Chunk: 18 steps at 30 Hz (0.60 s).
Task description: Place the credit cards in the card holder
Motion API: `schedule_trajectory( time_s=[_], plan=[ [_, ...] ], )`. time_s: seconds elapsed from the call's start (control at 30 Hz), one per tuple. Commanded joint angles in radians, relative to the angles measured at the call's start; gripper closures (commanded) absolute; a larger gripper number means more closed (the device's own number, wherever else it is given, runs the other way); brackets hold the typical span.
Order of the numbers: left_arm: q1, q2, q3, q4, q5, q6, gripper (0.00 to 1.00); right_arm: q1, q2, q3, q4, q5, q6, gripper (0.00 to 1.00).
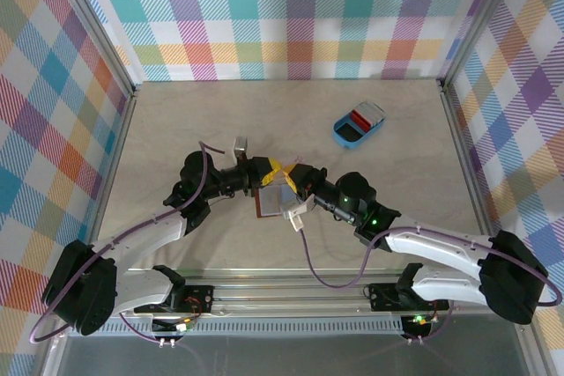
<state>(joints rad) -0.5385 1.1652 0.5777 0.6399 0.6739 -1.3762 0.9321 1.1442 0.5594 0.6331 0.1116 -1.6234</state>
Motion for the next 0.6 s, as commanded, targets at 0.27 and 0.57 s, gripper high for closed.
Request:
schedule_trajectory(
  time_s=[0.27, 0.57],
  plan=[
    [0.042, -0.073, 0.026, -0.068, -0.161, 0.169, 1.00, 0.026, -0.151, 0.008, -0.123, 0.055, 0.755, 0.29],
    [0.048, -0.157, 0.073, -0.265, -0.310, 0.387, 1.00, -0.009, -0.154, 0.152, -0.491, -0.165, 1.653, 0.36]
  ],
)
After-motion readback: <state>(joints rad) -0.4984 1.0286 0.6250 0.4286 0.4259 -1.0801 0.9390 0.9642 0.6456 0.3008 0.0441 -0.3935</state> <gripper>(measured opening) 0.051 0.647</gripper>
